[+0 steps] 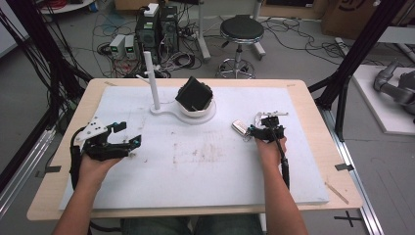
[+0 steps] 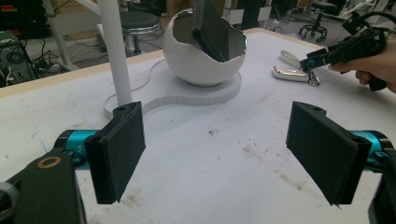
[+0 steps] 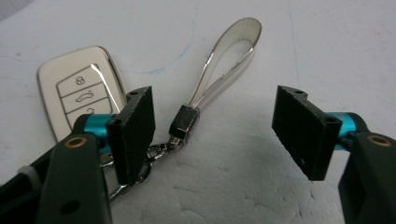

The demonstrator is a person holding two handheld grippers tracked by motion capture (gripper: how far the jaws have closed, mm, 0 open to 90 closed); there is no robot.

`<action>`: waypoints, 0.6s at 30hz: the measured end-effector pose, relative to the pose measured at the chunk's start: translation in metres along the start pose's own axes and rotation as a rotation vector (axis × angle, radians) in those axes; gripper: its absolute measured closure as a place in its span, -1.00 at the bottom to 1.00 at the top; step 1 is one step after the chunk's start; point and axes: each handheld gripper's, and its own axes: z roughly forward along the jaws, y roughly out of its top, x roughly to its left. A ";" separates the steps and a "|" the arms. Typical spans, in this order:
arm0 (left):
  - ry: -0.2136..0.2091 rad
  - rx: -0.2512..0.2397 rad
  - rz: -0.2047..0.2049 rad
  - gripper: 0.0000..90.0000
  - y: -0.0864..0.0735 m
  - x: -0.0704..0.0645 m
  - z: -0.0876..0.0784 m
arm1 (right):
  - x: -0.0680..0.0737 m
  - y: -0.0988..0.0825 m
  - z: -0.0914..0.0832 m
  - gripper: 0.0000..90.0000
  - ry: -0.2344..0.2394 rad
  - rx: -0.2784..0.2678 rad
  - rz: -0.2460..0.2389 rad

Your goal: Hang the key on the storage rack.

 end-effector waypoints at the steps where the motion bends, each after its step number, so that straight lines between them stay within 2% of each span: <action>1: 0.000 0.000 0.000 -0.57 0.000 0.000 0.000 | 0.000 0.000 0.001 -0.22 0.001 0.010 -0.006; 3: -0.002 -0.002 0.000 -0.57 0.000 -0.001 0.000 | 0.003 -0.001 0.001 -0.06 -0.002 0.012 -0.029; 8: 0.001 0.003 0.002 -0.57 0.000 0.000 0.000 | 0.013 0.000 -0.003 0.77 0.047 0.017 -0.095; 10: 0.004 0.000 0.000 -0.57 -0.001 0.000 -0.001 | 0.017 0.000 -0.003 0.83 0.033 0.015 -0.128; 15: 0.013 -0.008 -0.006 -0.57 -0.001 0.004 -0.004 | 0.013 0.001 -0.009 0.84 0.051 0.005 -0.126; 18: 0.020 -0.012 -0.011 -0.57 -0.001 0.006 -0.005 | 0.012 0.004 -0.023 0.84 0.065 -0.062 -0.135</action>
